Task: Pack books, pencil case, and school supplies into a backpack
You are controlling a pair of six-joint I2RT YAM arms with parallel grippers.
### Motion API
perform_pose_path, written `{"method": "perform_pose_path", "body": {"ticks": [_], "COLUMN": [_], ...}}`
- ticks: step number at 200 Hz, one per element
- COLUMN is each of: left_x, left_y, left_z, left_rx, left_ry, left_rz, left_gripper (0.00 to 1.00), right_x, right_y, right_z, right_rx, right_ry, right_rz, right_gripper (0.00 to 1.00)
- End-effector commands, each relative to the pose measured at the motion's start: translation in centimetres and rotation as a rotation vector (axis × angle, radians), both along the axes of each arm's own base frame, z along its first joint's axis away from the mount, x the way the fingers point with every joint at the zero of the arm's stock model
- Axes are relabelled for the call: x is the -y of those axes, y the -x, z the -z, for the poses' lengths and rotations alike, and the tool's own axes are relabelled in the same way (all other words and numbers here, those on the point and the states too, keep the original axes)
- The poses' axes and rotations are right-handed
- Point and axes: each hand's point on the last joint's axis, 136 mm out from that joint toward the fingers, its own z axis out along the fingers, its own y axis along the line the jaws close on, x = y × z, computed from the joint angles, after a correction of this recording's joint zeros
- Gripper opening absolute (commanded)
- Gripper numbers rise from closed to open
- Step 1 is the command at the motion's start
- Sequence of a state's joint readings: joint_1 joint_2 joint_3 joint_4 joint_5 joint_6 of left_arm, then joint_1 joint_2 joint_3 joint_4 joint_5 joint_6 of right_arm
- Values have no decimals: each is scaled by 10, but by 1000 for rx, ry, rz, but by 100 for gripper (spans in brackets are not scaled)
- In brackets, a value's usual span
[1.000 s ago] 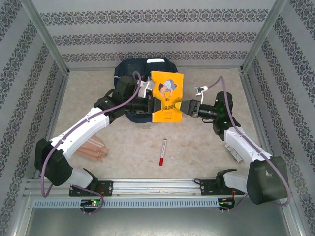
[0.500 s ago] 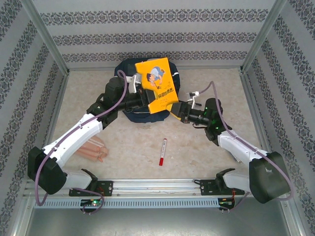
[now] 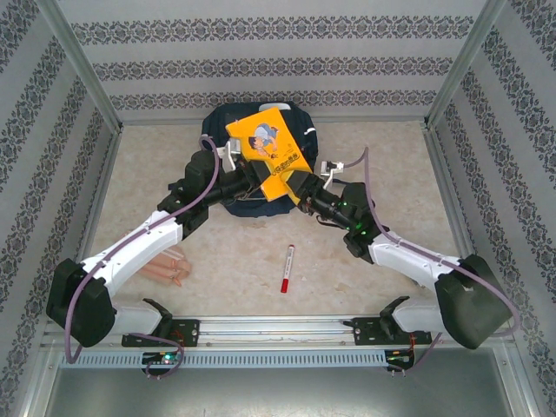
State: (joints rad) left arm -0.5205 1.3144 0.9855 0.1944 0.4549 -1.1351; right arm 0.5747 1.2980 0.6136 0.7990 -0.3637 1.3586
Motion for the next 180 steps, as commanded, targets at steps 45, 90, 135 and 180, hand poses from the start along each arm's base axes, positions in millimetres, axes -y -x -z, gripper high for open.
{"method": "perform_pose_path", "body": {"ticks": [45, 90, 135, 180], "left_x": [-27, -64, -61, -45], "left_y": [-15, -5, -3, -43], "left_z": [-1, 49, 121, 162], "left_rx": [49, 256, 222, 104], "left_ry": [-57, -742, -1088, -1295], "left_rz": [-33, 243, 626, 648], "left_gripper": [45, 59, 70, 68], "right_x": [18, 80, 153, 181], "right_y": [-23, -37, -37, -23], "right_z": [-54, -42, -12, -5], "right_rx": [121, 85, -23, -35], "right_ry": [-131, -108, 84, 178], "right_rz": [223, 370, 474, 483], "right_gripper": [11, 0, 0, 0]}}
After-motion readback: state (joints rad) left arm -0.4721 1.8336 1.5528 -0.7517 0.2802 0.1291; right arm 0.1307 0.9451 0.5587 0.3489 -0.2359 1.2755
